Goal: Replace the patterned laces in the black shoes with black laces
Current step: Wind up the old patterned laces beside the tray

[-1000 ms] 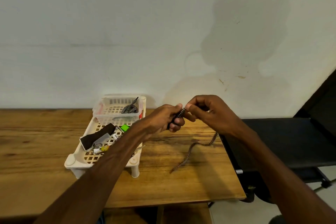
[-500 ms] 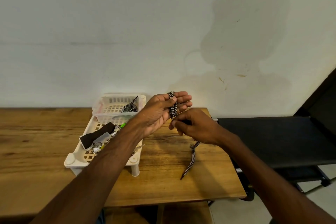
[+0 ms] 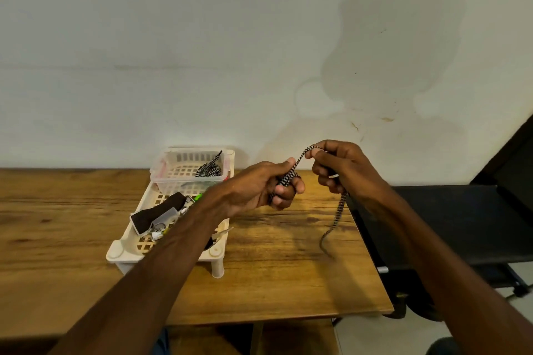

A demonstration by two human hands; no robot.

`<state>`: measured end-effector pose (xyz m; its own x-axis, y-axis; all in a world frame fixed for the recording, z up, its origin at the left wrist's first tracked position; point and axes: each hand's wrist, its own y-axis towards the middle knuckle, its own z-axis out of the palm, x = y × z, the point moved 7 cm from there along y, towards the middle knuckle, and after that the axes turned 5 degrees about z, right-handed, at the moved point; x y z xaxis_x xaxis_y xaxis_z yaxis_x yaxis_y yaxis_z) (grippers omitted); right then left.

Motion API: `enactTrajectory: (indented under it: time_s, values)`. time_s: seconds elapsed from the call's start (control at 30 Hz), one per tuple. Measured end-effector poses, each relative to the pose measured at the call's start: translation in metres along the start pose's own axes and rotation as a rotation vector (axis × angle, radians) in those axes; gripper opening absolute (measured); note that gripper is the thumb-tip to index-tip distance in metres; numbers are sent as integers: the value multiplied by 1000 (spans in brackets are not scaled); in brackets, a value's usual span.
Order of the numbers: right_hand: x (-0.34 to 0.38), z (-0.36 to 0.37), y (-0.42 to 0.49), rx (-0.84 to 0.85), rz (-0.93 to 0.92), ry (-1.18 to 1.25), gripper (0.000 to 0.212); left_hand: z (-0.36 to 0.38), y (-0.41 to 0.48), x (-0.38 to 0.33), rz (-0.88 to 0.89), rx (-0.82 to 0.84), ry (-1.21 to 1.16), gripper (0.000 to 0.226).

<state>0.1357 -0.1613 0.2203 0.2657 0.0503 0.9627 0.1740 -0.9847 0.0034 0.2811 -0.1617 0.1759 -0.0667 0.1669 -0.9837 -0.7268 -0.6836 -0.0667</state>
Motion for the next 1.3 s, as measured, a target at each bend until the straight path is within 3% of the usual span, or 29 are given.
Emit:
enactTrajectory:
  time_s: [0.1, 0.2, 0.43, 0.6, 0.73, 0.8, 0.97, 1.03, 1.17, 1.3]
  values:
    - [-10, 1, 6, -39, -13, -130, 28, 8, -4, -14, 81, 37, -151, 43]
    - [-27, 20, 11, 56, 9, -285, 35, 7, -3, -20, 166, -2, -265, 38]
    - [-40, 71, 6, 316, 104, -450, 37, -30, 5, -15, 290, -307, -391, 38]
    - [-21, 79, -5, 393, 38, -455, 36, -47, 8, -4, 231, -448, -168, 44]
    - [-3, 61, -8, 334, 10, -283, 36, -43, 7, -1, 130, -418, 241, 47]
    - [6, 48, -7, 261, -44, -225, 37, -35, 8, 3, 88, -354, 336, 50]
    - [5, 6, 7, -101, -181, -316, 31, -10, 7, 4, 14, -116, 52, 53]
    - [0, 2, 10, -173, -201, -392, 27, 0, 3, -4, 49, -22, -35, 46]
    - [-11, 17, 12, -119, -153, -412, 31, 2, 0, -16, 175, -31, -219, 37]
    - [-25, 56, 9, 113, -21, -452, 29, -16, 4, -22, 319, -200, -363, 35]
